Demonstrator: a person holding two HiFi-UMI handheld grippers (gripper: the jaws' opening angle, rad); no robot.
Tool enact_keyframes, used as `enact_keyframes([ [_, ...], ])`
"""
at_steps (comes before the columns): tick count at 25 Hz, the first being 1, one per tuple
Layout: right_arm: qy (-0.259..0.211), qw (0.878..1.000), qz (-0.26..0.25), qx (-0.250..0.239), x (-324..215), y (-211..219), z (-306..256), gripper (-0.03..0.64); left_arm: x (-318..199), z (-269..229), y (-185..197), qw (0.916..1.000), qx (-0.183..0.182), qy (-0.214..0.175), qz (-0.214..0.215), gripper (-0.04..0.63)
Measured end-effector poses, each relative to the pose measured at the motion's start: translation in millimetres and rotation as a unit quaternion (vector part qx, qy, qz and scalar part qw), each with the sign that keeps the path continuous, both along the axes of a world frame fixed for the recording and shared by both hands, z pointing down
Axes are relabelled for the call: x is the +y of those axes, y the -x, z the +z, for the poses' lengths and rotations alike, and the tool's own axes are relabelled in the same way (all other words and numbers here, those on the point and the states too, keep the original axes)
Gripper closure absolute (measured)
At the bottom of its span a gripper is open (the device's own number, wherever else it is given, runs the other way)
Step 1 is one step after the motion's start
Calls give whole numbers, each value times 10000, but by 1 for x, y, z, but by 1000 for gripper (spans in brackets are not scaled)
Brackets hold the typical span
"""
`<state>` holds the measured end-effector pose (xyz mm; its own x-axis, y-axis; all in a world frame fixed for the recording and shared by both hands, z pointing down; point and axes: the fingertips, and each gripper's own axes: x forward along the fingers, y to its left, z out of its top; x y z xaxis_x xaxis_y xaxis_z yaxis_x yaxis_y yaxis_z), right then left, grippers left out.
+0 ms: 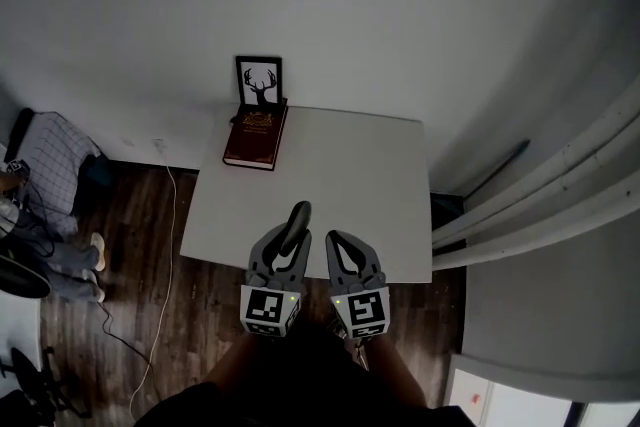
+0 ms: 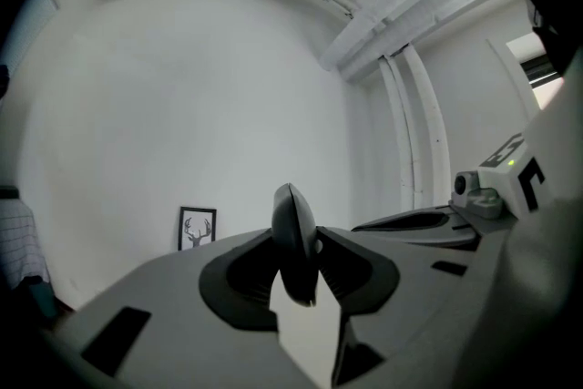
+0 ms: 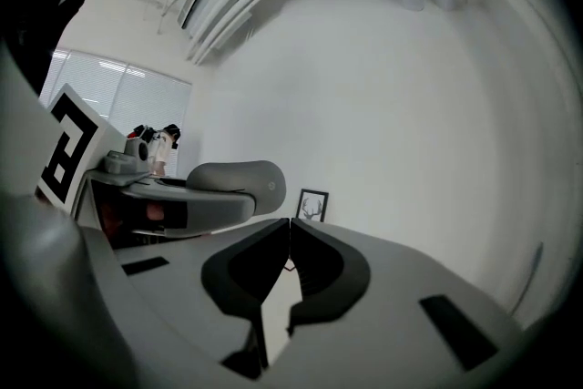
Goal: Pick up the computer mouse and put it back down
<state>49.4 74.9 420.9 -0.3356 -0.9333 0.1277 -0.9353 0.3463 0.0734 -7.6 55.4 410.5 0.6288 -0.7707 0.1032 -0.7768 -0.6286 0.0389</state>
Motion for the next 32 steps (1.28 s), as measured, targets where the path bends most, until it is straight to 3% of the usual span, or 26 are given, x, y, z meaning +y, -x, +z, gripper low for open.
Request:
enact_keyframes([
  [9, 62, 9986, -508, 135, -15, 59, 3, 595, -20, 10, 83, 9968, -16, 143, -785, 471],
  [17, 67, 9966, -802, 190, -25, 113, 5, 595, -22, 17, 136, 9937, 98, 276, -1081, 471],
  [25, 61, 9947, -968, 337, -33, 155, 0, 595, -20, 19, 158, 9957, 139, 296, -870, 471],
  [32, 38, 9943, -992, 378, -43, 162, 2, 595, -28, 25, 173, 9943, 174, 410, -965, 471],
])
